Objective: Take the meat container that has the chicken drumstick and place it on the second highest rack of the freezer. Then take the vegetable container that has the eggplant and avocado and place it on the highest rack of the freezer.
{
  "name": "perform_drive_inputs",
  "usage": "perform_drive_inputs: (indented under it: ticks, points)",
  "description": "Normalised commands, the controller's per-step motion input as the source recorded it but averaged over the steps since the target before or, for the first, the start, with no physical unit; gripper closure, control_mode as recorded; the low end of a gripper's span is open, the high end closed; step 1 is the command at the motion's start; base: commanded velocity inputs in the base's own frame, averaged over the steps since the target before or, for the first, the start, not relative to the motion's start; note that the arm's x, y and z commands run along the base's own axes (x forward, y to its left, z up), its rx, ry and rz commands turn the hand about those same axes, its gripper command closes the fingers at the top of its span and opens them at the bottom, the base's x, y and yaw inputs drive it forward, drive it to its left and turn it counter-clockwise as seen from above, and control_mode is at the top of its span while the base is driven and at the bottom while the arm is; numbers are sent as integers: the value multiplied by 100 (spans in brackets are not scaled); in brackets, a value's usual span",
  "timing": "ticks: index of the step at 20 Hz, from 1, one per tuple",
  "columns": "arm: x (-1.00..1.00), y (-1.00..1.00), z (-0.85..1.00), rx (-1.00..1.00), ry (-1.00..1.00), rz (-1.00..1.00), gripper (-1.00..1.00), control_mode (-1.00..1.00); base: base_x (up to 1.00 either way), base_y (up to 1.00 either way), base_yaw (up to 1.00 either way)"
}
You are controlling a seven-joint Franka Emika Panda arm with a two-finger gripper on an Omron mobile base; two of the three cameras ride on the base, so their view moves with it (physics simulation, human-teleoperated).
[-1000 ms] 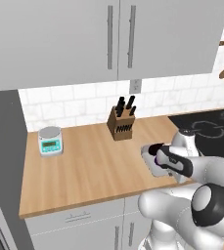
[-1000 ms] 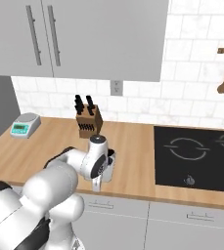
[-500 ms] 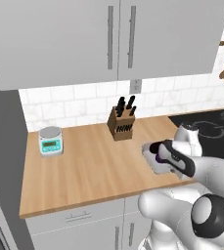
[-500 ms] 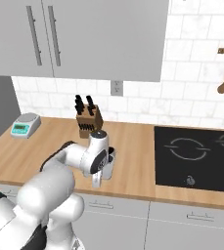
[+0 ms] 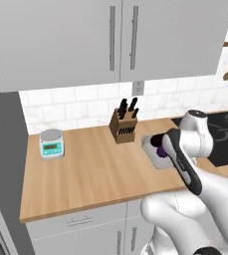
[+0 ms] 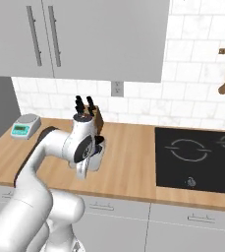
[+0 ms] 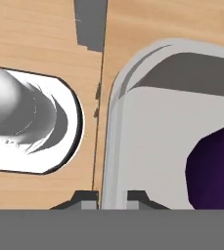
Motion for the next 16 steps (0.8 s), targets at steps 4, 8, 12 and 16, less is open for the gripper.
perform_drive_inputs:
  ticks: [4, 8, 12, 16]
  points:
    - [-45, 56, 74, 0, 0, 0, 100, -100, 0, 0, 0]
    - [-42, 50, 62, 0, 0, 0, 100, -100, 0, 0, 0]
    - [-41, 41, 44, 0, 0, 1, 100, -100, 0, 0, 0]
    - [-34, 17, 36, 0, 1, 0, 100, -100, 0, 0, 0]
